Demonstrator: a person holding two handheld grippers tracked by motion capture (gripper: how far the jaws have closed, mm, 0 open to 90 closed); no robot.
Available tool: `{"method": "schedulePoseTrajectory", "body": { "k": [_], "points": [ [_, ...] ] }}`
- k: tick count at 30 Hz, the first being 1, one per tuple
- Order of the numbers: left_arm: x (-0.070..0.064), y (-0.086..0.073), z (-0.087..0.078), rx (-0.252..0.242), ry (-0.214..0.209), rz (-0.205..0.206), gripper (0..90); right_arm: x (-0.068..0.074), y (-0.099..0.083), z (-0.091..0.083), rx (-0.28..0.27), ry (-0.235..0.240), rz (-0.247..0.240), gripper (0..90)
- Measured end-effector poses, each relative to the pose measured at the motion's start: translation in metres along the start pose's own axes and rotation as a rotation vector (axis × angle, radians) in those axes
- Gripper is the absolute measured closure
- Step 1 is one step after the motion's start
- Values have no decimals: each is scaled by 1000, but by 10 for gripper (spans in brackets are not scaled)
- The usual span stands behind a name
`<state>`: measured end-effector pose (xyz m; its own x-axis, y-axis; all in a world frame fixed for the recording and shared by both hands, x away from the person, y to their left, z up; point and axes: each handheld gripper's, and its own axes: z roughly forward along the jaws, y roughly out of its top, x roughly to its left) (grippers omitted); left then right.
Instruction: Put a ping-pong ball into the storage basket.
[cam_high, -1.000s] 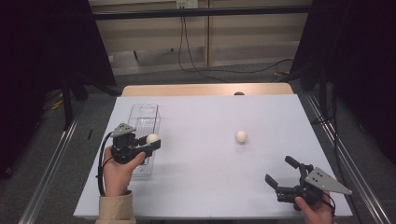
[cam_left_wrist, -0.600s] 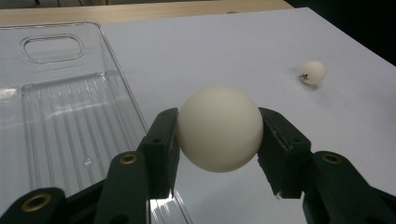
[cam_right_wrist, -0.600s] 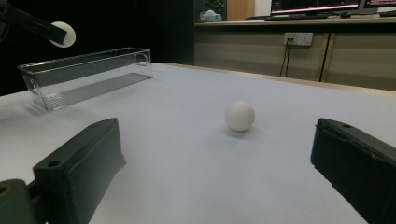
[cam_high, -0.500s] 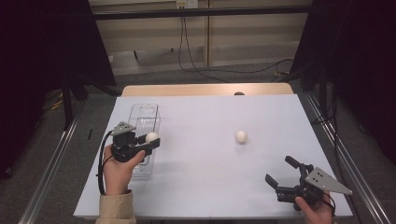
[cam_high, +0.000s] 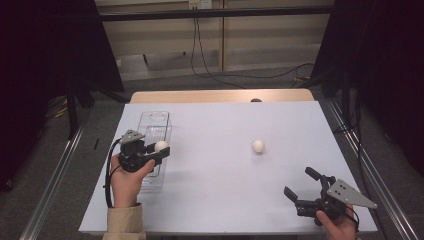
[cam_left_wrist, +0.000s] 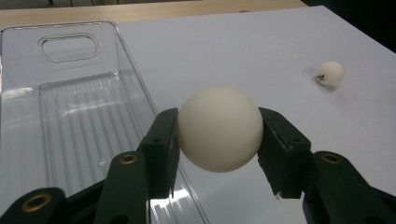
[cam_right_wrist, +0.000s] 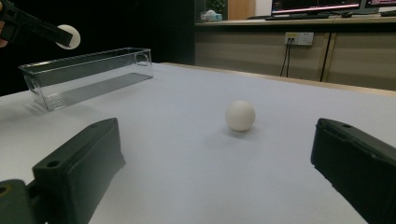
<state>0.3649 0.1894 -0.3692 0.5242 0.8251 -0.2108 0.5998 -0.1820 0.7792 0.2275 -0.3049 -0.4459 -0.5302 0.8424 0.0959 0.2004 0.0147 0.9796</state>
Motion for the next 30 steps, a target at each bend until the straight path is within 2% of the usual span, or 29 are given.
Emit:
{"method": "schedulePoseTrajectory", "body": {
  "k": [25, 30],
  "points": [
    [6, 1, 2, 4, 36, -10, 512, 0, 0, 1, 0, 1, 3, 16],
    [7, 1, 2, 5, 57, -12, 513, -1, 0, 1, -1, 1, 5, 16]
  ]
}}
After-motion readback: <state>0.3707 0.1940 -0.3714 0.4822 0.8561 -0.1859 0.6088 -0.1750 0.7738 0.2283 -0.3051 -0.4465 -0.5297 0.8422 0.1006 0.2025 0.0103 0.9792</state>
